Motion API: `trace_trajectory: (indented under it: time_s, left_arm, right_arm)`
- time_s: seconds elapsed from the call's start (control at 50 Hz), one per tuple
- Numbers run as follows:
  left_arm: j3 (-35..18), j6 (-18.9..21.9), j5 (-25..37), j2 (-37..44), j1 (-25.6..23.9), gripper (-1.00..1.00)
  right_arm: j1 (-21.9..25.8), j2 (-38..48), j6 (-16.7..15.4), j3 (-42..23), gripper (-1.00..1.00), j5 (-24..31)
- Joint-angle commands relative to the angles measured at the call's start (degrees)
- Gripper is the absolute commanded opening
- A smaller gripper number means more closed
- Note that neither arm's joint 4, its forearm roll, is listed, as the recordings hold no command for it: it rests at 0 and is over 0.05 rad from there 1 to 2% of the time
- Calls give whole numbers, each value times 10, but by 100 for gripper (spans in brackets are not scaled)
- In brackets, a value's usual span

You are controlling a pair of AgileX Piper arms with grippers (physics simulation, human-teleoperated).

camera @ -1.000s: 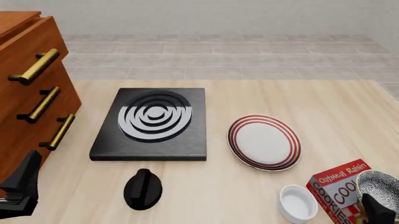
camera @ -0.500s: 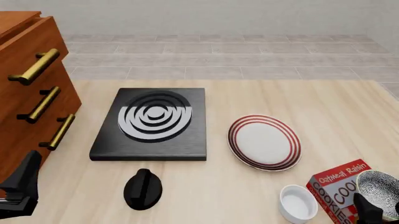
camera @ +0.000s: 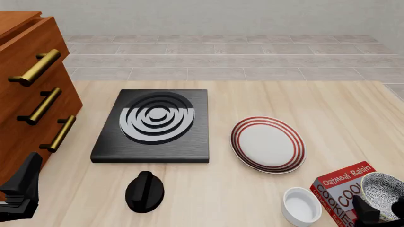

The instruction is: Pick the akita bowl on the cookies box and place it on the plate.

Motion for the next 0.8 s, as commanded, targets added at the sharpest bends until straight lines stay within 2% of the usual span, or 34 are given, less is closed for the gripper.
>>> trace_trajectory:
  time_s: [0.02,0.8]
  left_arm:
    - [0,0,0,0,0,100]
    - [0,0,0,0,0,100]
  right_arm:
    - [-1,17,6,5,100,-16]
    - [3,73,16,5,100,-53]
